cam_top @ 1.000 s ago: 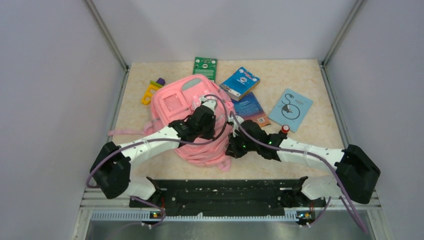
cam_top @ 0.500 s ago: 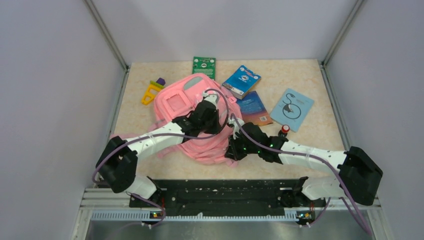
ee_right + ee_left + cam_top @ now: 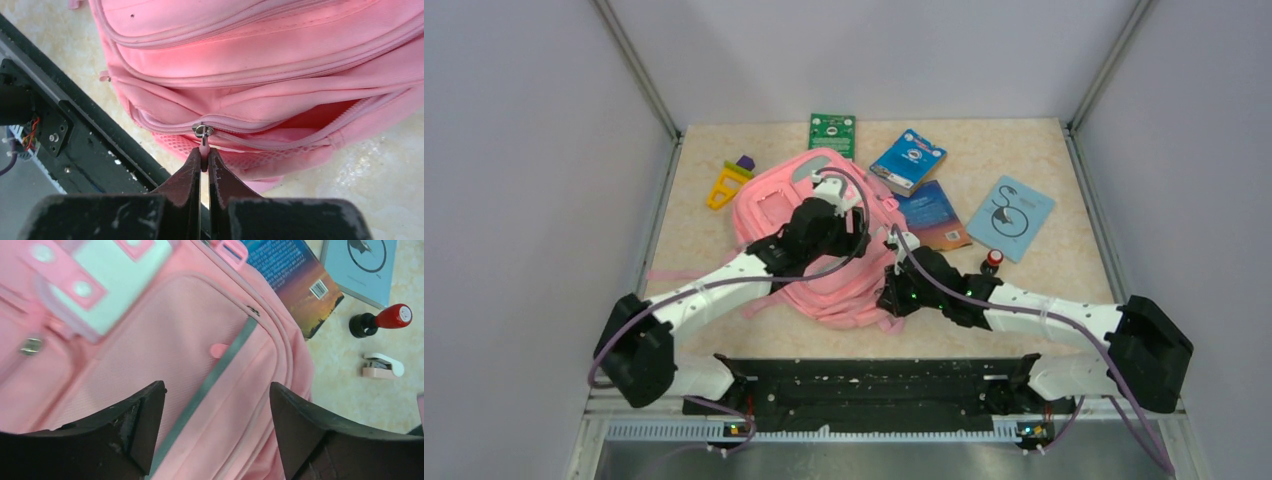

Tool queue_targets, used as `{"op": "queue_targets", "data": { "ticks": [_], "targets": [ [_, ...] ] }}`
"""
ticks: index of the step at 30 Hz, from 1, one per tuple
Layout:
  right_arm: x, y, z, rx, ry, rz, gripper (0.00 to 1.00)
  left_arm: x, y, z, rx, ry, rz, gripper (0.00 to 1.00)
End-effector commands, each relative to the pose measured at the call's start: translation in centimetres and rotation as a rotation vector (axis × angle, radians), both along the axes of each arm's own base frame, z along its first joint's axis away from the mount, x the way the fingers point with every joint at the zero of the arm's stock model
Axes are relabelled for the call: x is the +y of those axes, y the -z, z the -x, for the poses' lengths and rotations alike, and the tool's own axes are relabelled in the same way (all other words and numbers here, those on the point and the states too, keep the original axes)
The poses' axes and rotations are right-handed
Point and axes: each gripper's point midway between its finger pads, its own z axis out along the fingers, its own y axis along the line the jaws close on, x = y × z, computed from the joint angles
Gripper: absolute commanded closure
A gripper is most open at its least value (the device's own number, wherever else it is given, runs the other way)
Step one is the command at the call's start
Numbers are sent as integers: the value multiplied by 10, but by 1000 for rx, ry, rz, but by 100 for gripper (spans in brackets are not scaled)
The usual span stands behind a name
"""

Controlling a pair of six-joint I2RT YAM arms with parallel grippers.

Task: Pack the student bag
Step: Unzip the student bag at the center of the board.

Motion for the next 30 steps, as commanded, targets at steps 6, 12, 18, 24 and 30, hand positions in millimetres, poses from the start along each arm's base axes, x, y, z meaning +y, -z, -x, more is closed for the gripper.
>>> {"op": "queue_targets", "data": {
  "ticks": [6, 12, 18, 24, 30],
  "targets": [
    [-3, -34, -33, -128, 130, -62, 100, 53, -20, 37, -172, 99, -111, 14],
    [-5, -35, -28, -119, 128, -87, 100, 50, 2, 64, -161, 194, -169, 12],
    [-13, -28, -21, -99, 134, -81, 100, 53, 21, 66, -156, 187, -260, 12],
    [-16, -29, -19, -97, 141, -96, 100, 49, 32, 61, -146, 213, -318, 12],
    [-19, -28, -19, -100, 150, -86, 100, 42, 38, 64, -145, 254, -335, 14]
  ]
}}
